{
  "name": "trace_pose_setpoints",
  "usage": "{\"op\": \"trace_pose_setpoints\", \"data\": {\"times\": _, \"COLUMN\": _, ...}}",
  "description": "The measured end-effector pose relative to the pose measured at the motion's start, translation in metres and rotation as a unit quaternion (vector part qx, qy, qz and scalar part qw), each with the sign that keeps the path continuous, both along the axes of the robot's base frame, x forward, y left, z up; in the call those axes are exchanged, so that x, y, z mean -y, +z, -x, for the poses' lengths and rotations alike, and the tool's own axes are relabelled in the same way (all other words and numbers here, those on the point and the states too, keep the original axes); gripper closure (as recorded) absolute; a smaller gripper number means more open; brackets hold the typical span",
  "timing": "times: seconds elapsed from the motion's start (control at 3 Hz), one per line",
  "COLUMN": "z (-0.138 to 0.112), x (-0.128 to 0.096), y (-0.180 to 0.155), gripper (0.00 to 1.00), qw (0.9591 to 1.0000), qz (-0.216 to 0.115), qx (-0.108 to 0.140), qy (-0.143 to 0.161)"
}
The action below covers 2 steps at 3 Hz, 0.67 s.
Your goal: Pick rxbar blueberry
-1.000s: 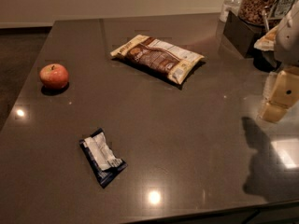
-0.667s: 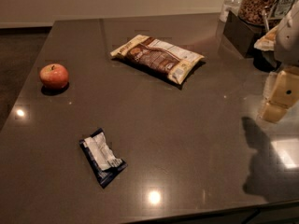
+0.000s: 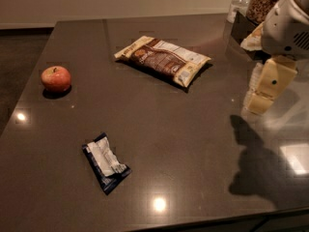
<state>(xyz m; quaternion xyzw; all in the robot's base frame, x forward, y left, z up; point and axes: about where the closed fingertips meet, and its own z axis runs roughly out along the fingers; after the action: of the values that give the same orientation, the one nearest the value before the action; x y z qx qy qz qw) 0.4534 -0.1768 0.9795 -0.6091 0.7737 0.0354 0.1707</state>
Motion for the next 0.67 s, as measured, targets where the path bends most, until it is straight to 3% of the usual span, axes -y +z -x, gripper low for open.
{"op": "trace_pose_setpoints", "data": {"times": 0.33, "z": -0.001, "x": -0.039, "y": -0.005, "gripper": 0.00, "qw": 0.9991, "qz": -0.036, "qx": -0.022, "qy": 0.006}}
{"op": "trace_pose_setpoints", "data": {"times": 0.67, "z": 0.005, "x": -0.081, "y": -0.011, "gripper": 0.00, "qw": 0.9986, "qz": -0.042, "qx": -0.033, "qy": 0.005}}
